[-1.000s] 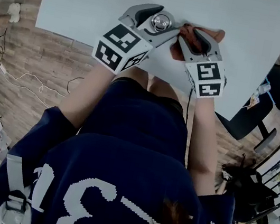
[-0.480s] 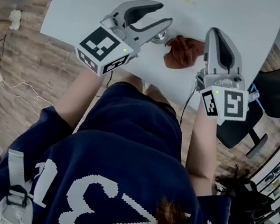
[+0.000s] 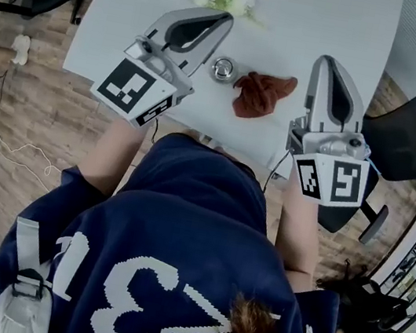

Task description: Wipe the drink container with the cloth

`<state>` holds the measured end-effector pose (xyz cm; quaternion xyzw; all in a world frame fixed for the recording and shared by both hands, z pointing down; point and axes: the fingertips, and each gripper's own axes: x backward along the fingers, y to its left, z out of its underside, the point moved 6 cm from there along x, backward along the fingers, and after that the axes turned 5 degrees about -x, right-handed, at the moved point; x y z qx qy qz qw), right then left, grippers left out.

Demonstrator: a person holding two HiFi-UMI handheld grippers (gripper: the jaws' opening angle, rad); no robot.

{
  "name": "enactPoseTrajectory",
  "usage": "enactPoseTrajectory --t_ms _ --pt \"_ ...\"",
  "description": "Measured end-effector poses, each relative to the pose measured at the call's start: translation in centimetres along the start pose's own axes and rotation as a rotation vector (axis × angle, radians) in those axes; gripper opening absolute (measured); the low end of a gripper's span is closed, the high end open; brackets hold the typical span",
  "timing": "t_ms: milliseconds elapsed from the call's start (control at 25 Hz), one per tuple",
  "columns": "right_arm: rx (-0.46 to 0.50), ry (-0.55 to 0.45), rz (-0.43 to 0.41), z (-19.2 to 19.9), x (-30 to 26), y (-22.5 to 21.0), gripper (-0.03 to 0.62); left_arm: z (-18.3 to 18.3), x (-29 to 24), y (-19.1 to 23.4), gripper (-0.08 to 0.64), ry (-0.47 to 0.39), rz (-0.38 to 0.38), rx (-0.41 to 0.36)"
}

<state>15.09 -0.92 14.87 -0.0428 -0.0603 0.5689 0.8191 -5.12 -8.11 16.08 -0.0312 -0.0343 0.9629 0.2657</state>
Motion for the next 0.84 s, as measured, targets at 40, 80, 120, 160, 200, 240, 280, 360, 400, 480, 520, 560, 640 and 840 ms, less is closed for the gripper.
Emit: enactPoseTrajectory --t_ms 40,80,120,160,200,240,280,360,400,480,520,560,640,840 --pt "0.006 -0.006 0.003 -0.5 0.0 0.1 0.023 -0.4 0.1 0.1 0.017 -0.008 -0.008 0.001" --pt "0.011 -0.011 0.006 -0.9 0.1 0.1 0.023 -0.8 0.2 0.3 0.017 -0.013 -0.015 0.004" --pt "0.015 -0.016 0.008 -1.3 0.1 0.1 0.023 -1.1 0.3 0.4 0.017 -0.016 -0.021 0.008" --pt "0.016 -0.021 0.01 -1.6 0.1 0.1 0.023 -1.3 0.3 0.5 0.017 -0.017 -0.027 0.01" --pt "0.014 -0.026 0.012 -1.9 0.2 0.0 0.023 -1.5 0.3 0.5 0.017 -0.018 -0.032 0.012" --pt "0.011 -0.032 0.015 -2.2 0.2 -0.1 0.023 -1.7 0.4 0.6 0.017 -0.02 -0.034 0.014" --pt "0.008 -0.037 0.018 -2.5 0.3 -0.1 0.023 -1.8 0.5 0.6 0.017 -0.023 -0.037 0.016" --pt "0.011 -0.045 0.025 -2.9 0.4 -0.2 0.023 -2.1 0.7 0.8 0.017 -0.028 -0.041 0.021" --pt "0.014 -0.049 0.027 -3.2 0.4 -0.1 0.023 -2.2 0.9 0.9 0.017 -0.032 -0.044 0.022" --pt "0.022 -0.056 0.031 -3.5 0.3 0.0 0.023 -2.3 1.0 1.0 0.017 -0.042 -0.051 0.022" --pt "0.026 -0.06 0.033 -3.7 0.3 0.0 0.023 -2.4 1.0 1.0 0.017 -0.046 -0.055 0.021" --pt "0.031 -0.064 0.036 -3.8 0.3 0.0 0.023 -2.4 1.0 1.1 0.017 -0.048 -0.058 0.021" --pt "0.037 -0.069 0.041 -4.0 0.1 0.1 0.023 -2.5 1.0 1.2 0.017 -0.051 -0.062 0.021" --pt "0.046 -0.07 0.047 -4.3 -0.2 0.4 0.023 -2.5 1.2 1.4 0.017 -0.053 -0.07 0.023"
